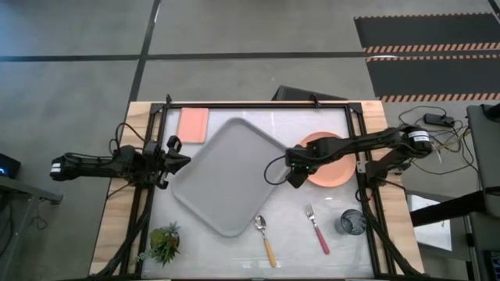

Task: Pick and place plate/cup/fork/spoon on tray
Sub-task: Put the orange plate on the gray serving tray

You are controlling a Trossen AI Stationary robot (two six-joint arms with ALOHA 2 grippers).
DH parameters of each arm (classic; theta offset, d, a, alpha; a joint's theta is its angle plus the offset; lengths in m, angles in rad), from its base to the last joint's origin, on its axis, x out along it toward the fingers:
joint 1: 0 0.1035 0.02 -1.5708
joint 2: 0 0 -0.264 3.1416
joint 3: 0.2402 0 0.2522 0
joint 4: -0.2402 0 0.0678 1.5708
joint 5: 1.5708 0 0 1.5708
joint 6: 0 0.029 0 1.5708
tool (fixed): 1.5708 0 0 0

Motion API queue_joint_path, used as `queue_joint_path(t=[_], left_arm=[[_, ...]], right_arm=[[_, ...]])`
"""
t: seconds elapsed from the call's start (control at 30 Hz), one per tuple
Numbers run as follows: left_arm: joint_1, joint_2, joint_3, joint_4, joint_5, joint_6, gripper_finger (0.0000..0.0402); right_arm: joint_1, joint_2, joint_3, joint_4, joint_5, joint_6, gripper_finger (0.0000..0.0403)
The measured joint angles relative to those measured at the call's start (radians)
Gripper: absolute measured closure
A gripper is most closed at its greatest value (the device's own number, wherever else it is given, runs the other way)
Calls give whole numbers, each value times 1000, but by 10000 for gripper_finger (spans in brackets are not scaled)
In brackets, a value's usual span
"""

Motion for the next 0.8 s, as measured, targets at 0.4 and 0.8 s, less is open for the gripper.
queue_joint_path(t=[0.4, 0.8], left_arm=[[0, 1, 1, 0, 0, 0, 402], [0, 1, 1, 0, 0, 0, 402]], right_arm=[[0, 123, -4, 6, 38, -15, 224], [0, 163, -5, 6, 37, 2, 336]])
